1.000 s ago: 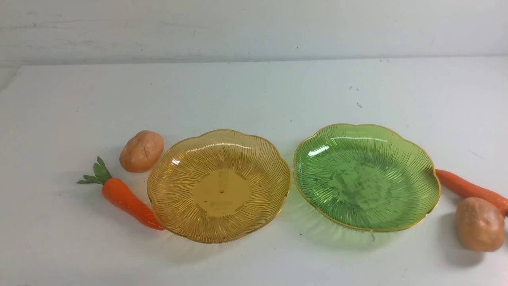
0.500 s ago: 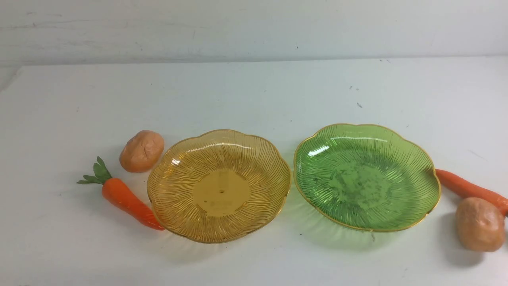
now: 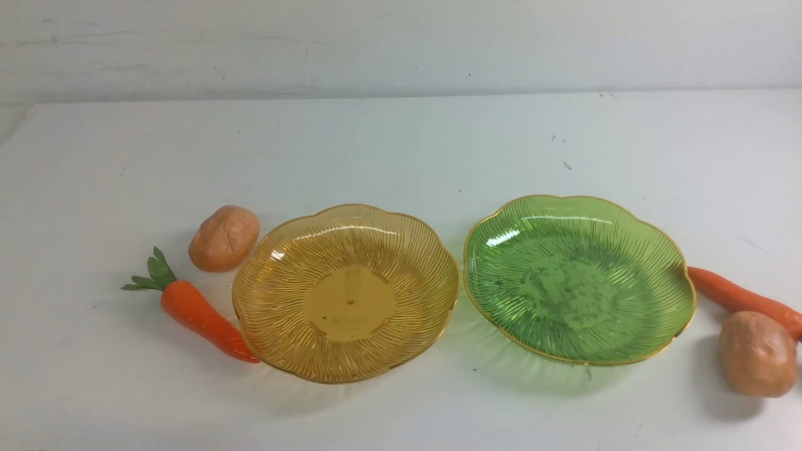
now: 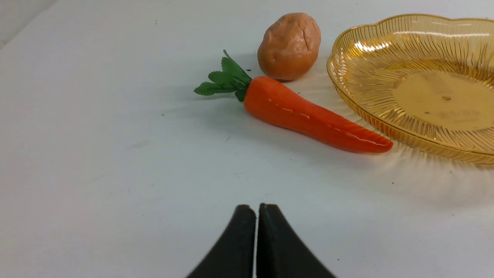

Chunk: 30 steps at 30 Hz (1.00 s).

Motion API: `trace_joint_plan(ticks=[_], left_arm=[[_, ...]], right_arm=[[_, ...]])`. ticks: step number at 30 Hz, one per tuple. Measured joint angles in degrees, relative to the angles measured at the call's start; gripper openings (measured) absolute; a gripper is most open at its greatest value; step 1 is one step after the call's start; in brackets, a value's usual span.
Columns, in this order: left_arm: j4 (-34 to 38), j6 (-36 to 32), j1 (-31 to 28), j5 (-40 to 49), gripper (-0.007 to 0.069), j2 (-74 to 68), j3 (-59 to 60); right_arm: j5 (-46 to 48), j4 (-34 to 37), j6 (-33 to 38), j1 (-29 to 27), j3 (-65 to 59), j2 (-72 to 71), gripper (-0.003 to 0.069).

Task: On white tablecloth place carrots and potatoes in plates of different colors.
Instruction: 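Put the potato onto the plate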

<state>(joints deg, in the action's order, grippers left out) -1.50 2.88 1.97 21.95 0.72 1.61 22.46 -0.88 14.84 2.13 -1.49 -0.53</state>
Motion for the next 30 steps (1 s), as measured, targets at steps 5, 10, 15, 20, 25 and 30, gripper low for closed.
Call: trace_joint_plan(ticks=[5, 10, 15, 20, 25, 30], left_arm=[[0.0, 0.0, 0.0, 0.0, -0.0003, 0.0, 0.0], [-0.7, -0.4, 0.0, 0.0, -0.0003, 0.0, 0.0], [-1.7, -0.8, 0.0, 0.0, -0.0003, 0.0, 0.0], [-1.8, -0.9, 0.0, 0.1, -0.0003, 0.0, 0.0], [-1.8, -0.9, 0.0, 0.1, -0.0003, 0.0, 0.0], [-1.8, -0.9, 0.0, 0.1, -0.0003, 0.0, 0.0]], right_arm=[[-1.3, -0.9, -1.6, 0.0, 0.0, 0.0, -0.0015], [-5.3, 24.8, -18.2, 0.0, 0.0, 0.0, -0.0015], [-8.2, 48.7, -26.5, 0.0, 0.0, 0.0, -0.0015], [-8.0, 50.6, -16.9, 0.0, 6.3, 0.0, -0.0015], [17.5, 31.6, -10.5, 0.0, 33.2, 12.4, -0.0014], [48.5, 9.2, -21.2, 0.0, 38.9, 31.8, -0.0014]])
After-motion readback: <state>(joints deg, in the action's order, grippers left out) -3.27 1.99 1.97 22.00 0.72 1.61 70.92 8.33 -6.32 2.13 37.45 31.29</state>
